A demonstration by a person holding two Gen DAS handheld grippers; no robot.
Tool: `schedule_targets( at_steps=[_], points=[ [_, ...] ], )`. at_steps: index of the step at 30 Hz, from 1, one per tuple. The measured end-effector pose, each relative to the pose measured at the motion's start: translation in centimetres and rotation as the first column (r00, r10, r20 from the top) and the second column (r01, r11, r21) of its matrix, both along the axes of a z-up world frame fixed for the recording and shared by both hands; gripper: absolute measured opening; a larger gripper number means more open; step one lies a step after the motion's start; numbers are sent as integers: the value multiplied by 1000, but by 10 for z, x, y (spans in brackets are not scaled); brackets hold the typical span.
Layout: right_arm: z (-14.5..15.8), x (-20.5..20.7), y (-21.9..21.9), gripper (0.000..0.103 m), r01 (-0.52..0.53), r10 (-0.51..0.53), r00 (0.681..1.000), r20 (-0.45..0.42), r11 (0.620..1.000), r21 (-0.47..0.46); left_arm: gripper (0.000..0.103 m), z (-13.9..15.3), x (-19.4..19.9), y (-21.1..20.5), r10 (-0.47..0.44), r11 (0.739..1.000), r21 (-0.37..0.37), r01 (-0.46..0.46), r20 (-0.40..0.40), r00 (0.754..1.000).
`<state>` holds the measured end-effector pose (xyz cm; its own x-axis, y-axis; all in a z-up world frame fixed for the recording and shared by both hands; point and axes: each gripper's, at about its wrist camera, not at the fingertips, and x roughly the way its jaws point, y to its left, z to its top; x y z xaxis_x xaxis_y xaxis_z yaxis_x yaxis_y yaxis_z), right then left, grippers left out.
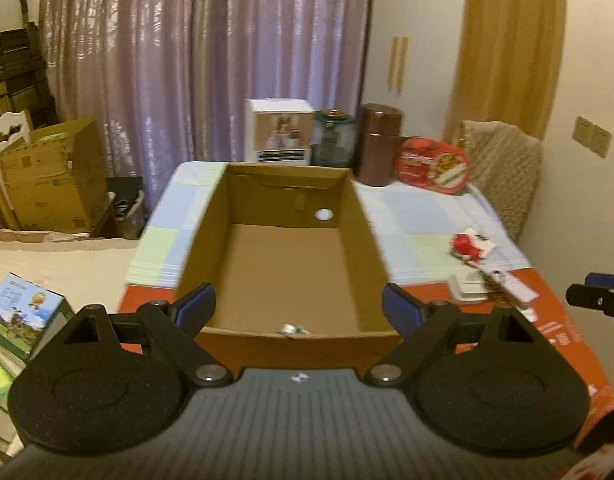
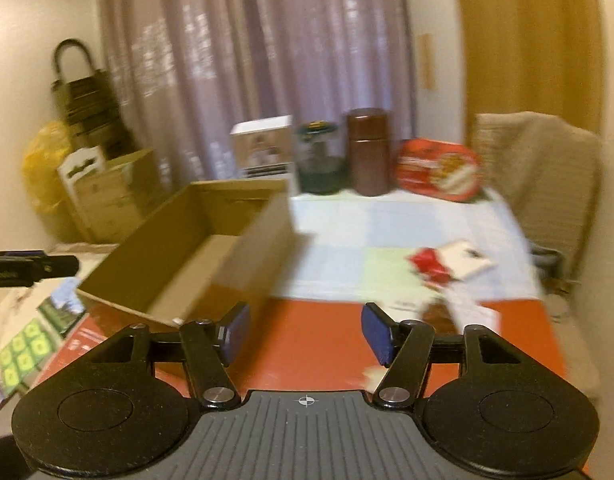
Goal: Organize rigid objects
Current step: 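Move the right tool back to the beige plug on the wire rack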
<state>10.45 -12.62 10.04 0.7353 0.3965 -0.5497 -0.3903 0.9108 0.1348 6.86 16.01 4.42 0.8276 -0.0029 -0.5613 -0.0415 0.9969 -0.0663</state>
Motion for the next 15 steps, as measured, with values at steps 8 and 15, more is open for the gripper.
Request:
schedule_targets(
  at_steps=[8,15],
  points=[
    [0,-45,-67,64,139,-139,990,-12,990,-3,88,-4,-27,-58,-70,997,-41,69,-4,998],
    [-20,-62,-92,65,182,-181,981,-65,983,3,88,-21,-29,-98,-124,992,-33,123,-48,991]
  ],
)
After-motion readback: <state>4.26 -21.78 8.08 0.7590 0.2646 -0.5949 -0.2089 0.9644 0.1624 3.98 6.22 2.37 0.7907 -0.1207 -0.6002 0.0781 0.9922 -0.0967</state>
